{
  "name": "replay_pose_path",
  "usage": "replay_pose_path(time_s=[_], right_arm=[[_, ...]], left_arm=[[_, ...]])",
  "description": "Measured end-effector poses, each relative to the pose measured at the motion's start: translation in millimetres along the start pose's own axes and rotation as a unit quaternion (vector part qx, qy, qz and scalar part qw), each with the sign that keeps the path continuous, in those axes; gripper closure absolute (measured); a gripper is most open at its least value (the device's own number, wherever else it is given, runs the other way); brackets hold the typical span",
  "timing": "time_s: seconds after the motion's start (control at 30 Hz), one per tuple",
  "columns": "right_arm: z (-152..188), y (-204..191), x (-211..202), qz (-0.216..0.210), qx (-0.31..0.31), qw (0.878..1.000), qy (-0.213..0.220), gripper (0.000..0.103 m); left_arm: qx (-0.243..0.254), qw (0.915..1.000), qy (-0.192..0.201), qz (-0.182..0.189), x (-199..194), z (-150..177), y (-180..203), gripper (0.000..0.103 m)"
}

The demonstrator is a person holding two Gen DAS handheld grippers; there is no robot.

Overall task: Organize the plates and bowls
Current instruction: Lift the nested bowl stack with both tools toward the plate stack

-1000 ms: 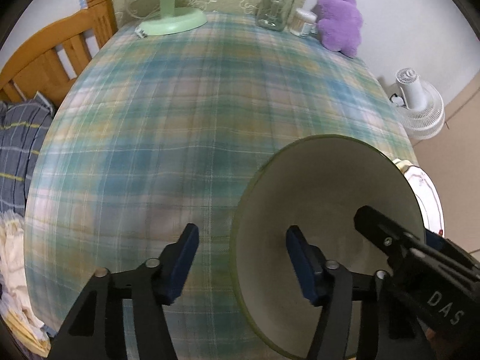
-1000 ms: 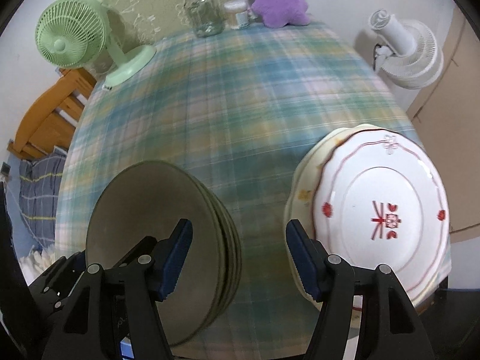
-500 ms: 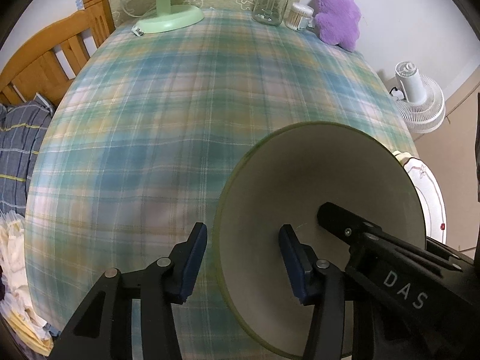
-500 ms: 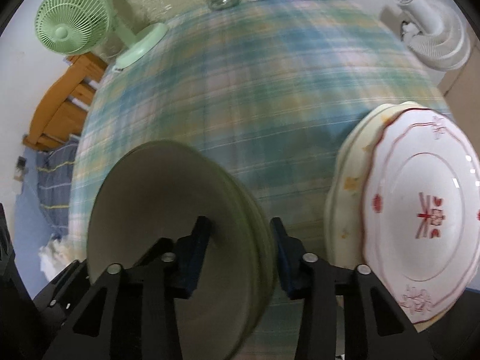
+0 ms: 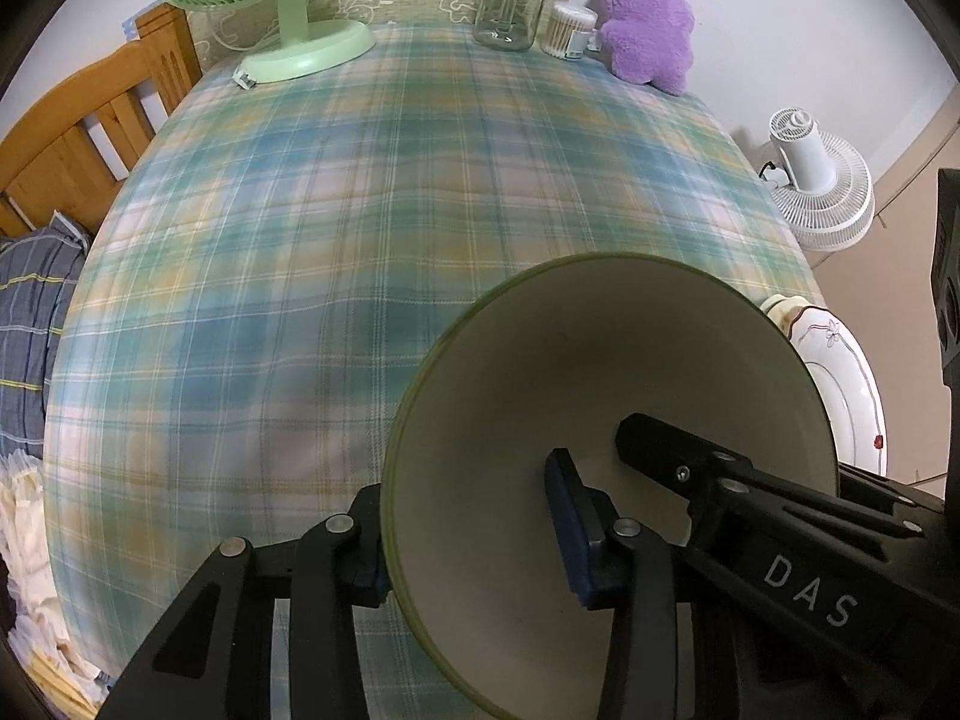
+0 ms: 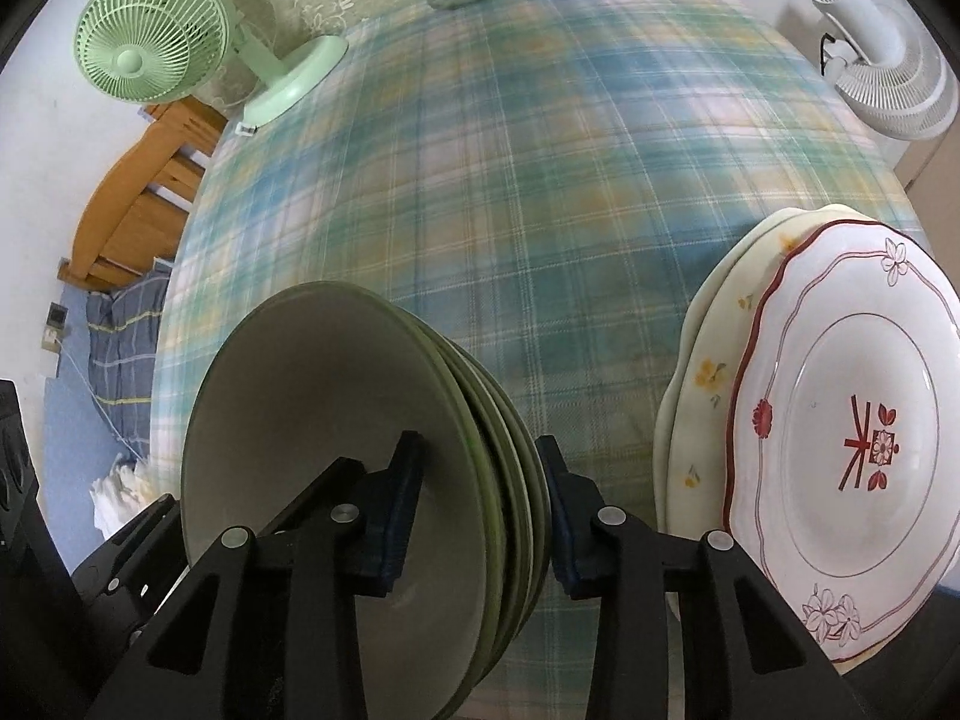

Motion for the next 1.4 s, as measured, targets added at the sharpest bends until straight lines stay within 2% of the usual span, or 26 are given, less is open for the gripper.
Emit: replay_pose_path(time_s=[0.4,0.63,0.8,1.1,1.4], right_arm=[[14.0,0.1,-14.0,0.019,0.010,1.000,0.000,0.063],[23.6,-2.7,-38.4,0.040,0.028,0.999,0.022,0.063],[28.5,-5.3,-53.8,0.041,0.038,0.998,0.036,0.063],[17.4,0.0,-71.2,0.024,0.035,0.997,0.057,0.063],[-0.1,34.0,-92.6,0.024,0.006,0.998,0.059,0.063]], left_arm=[[0.000,0.9998,-0.004,0.019,-16.5,14.0,5.6,0.063],[0.019,0.9991,0.002,0.037,-36.9,18.5,13.3,0.063],[0.034,0.9987,0.017,0.034,-51.4,16.2,17.0,0.063],[0.034,0.9984,0.039,0.021,-63.0,5.8,34.9,0.063],[0.006,0.9986,0.049,0.020,-62.1,-3.5,76.6,0.063]])
Point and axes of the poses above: each gripper's, at about its wrist camera, not at the fingertips, and x roughly the way its jaws point, y to its right, z to its underside, the point moved 7 cm from there along x, roughly the way its jaws point, and after that the axes turned 4 degrees about -x, right-handed, at the moved point
